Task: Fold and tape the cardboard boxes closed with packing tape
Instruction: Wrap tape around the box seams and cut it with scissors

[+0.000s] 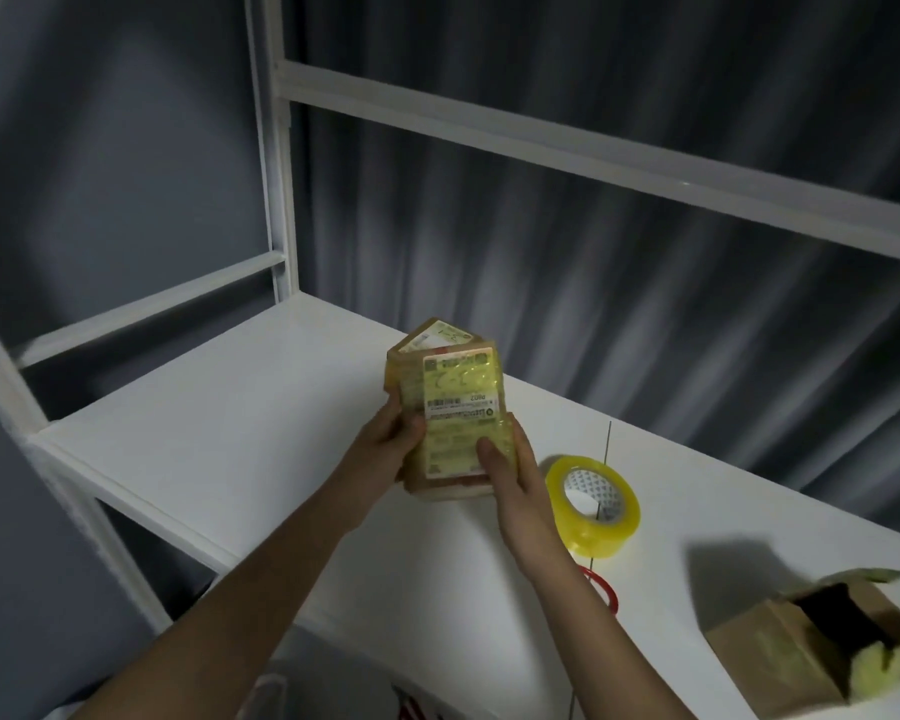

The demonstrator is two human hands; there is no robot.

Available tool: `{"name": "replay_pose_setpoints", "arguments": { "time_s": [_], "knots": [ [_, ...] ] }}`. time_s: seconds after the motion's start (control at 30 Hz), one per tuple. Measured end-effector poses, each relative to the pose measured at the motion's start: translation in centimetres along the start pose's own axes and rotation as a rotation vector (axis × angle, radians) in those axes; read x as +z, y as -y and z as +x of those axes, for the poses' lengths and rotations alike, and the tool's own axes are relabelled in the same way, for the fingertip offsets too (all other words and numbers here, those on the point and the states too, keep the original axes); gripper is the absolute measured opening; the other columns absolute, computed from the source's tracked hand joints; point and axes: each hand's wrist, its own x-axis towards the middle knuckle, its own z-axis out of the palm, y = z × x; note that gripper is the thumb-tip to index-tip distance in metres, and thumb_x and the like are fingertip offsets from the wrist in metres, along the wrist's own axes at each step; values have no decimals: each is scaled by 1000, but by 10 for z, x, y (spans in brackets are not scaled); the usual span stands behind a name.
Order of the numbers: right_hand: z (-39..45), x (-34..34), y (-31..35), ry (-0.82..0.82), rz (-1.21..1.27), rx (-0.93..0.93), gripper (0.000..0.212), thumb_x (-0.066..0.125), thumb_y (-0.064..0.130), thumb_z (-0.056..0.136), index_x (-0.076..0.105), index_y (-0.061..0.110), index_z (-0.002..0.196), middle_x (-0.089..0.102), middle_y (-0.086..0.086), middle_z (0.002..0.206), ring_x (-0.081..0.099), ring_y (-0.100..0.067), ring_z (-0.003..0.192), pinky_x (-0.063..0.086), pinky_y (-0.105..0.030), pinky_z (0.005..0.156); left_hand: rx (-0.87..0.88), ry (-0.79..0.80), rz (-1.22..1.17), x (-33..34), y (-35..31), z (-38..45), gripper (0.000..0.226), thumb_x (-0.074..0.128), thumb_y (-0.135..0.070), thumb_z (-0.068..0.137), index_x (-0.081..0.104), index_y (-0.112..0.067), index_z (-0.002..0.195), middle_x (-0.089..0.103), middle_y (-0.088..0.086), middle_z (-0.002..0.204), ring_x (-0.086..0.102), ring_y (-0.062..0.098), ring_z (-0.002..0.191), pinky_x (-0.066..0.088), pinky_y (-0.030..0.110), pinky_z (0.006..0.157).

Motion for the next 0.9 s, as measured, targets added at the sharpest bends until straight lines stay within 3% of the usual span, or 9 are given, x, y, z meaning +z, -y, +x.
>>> {"name": "replay_pose_setpoints", "arguments": {
  "time_s": [0.13,0.2,0.3,0.4,0.47,0.57,0.7,0.83,0.9],
  "knots": [
    [27,-11,-15,-169,70,159,63,49,69,79,61,24,122,69,3,115,63,-15,110,43,-43,103,-71,-46,-51,-1,7,15,25,44,-20,99,52,-32,120,54,-2,133,53,12,114,46,33,96],
    [49,-17,-17,-297,13,184,62,46,69,79,60,26,120,69,5,112,62,-16,108,44,-42,102,-38,-81,251,-2,6,30,23,44,-23,99,58,-30,117,55,5,131,55,17,110,44,34,96],
    [92,-31,-12,-411,-71,204,66,45,72,77,57,26,122,67,3,113,62,-21,105,45,-43,99,29,-94,751,-6,7,70,37,41,-24,100,45,-18,136,53,9,133,54,27,113,39,27,86],
    [138,-44,-19,-476,-111,338,69,45,65,85,45,18,137,59,-8,126,57,-32,115,42,-45,103,149,-24,945,-12,15,112,54,40,-29,97,28,-13,147,33,9,150,36,26,134,36,31,103],
    [157,-44,-33,-466,-223,434,75,44,64,88,34,15,144,52,-14,135,51,-37,120,39,-48,105,163,1,1204,-19,25,138,64,40,-33,95,15,-13,150,14,10,157,14,29,144,25,43,114],
    [170,-34,-55,-420,-363,468,69,39,62,91,45,9,134,56,-18,130,53,-38,117,40,-47,103,26,85,1485,-34,39,162,71,40,-36,97,-2,-17,151,-7,6,159,-8,29,145,7,49,117],
    [177,-16,-68,-232,-631,562,72,23,68,92,56,16,128,55,-13,131,47,-34,123,27,-42,110,17,95,1537,-50,57,169,70,41,-28,97,-3,-21,151,-5,3,159,-8,27,146,7,50,116],
    [164,-6,-51,-27,-249,545,89,40,68,88,-2,25,153,36,1,151,32,-25,139,24,-37,113,-33,32,1479,-63,53,163,68,40,-27,97,0,-19,151,-4,5,159,-8,30,145,14,49,116],
    [144,-6,-30,-87,-112,384,83,49,52,93,0,24,153,29,3,154,30,-18,140,25,-25,106,6,34,1470,-57,40,158,69,38,-29,98,-5,-20,151,-7,5,159,-8,30,145,9,49,117]
  ]
}}
